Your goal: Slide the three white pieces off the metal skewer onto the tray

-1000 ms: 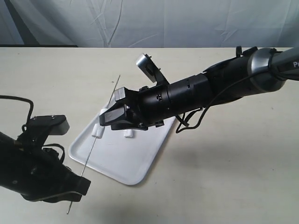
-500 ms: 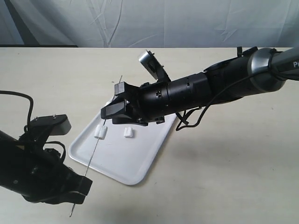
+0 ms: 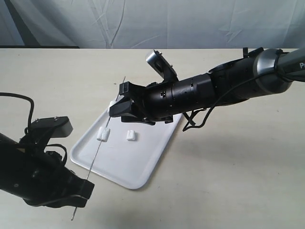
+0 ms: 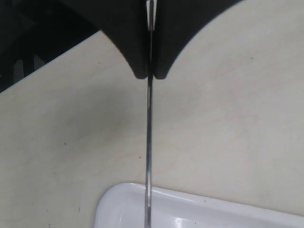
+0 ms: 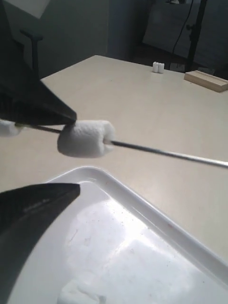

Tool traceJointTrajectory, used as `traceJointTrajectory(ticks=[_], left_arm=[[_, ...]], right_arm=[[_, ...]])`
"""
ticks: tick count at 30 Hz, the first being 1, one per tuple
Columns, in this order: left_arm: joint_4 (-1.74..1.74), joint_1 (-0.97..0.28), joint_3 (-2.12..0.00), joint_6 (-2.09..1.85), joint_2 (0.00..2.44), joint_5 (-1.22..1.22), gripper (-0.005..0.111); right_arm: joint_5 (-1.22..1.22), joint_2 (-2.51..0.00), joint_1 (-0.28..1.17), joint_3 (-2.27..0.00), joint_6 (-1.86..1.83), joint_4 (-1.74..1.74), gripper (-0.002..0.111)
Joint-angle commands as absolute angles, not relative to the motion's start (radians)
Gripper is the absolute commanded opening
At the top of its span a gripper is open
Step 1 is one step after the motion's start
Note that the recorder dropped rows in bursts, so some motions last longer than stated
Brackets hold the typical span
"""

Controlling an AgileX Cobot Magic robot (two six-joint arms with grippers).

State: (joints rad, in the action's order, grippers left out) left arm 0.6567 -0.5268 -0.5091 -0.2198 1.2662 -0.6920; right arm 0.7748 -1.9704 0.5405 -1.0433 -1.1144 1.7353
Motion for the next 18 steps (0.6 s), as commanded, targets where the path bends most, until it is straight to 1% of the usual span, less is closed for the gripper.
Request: traceJointTrajectory(ticks=[1, 6, 18], left_arm=[[0.709, -0.529, -0.514, -0.265, 1.268, -0.688, 0.000], [0.782, -0.529, -0.514, -0.325, 1.268, -0.698, 0.000], [0.739, -0.529, -0.504, -0.316, 1.268, -0.713, 0.000]], right_arm=[[0.767, -1.960, 0.535, -1.043, -1.129, 1.744, 0.039], [0.775, -1.960, 0.535, -1.043, -1.129, 1.744, 0.039], [0.779, -1.960, 0.535, -1.043, -1.127, 1.744, 0.039]])
